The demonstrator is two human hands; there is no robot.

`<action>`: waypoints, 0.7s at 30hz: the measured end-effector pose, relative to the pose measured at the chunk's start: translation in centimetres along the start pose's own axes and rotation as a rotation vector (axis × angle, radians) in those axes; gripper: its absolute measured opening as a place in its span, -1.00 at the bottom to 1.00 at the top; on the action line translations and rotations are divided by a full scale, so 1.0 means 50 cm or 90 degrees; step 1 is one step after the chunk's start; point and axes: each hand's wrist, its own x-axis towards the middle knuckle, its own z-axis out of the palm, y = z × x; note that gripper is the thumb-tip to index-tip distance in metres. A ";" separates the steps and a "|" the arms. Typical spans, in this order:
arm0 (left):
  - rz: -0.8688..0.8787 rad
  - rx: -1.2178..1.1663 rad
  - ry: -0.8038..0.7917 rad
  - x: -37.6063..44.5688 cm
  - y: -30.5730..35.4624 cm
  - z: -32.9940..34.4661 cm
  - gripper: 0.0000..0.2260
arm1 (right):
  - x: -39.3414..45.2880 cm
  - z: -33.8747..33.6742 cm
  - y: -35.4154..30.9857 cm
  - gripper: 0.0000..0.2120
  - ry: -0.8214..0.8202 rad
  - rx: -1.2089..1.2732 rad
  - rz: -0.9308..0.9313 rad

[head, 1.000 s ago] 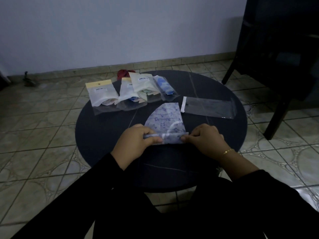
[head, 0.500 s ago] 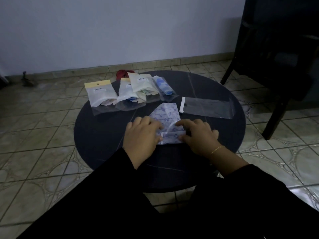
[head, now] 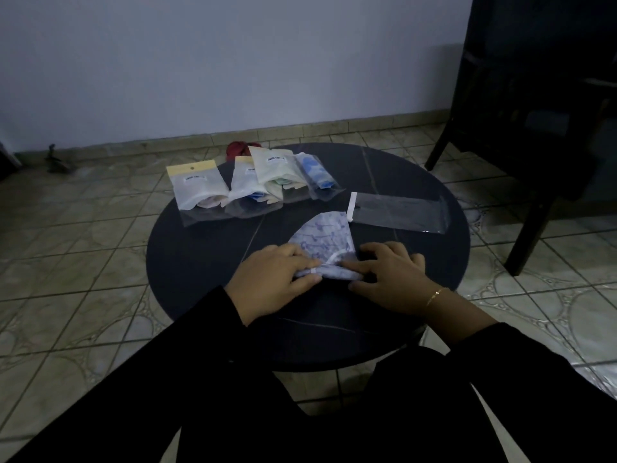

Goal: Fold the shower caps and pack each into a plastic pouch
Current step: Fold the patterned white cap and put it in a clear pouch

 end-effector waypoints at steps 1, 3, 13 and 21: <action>0.000 -0.005 -0.007 0.002 0.000 -0.001 -0.48 | 0.001 0.000 0.001 -0.63 0.012 0.015 0.006; 0.001 -0.025 -0.024 0.008 0.000 -0.005 -0.55 | 0.006 -0.002 0.003 -0.69 0.027 0.081 0.037; -0.184 0.144 0.018 0.047 0.020 -0.014 -0.51 | 0.062 0.015 0.001 -0.62 0.139 0.226 0.174; -0.242 0.171 0.108 0.067 0.020 0.015 -0.57 | 0.054 0.019 -0.011 -0.72 0.213 0.238 0.186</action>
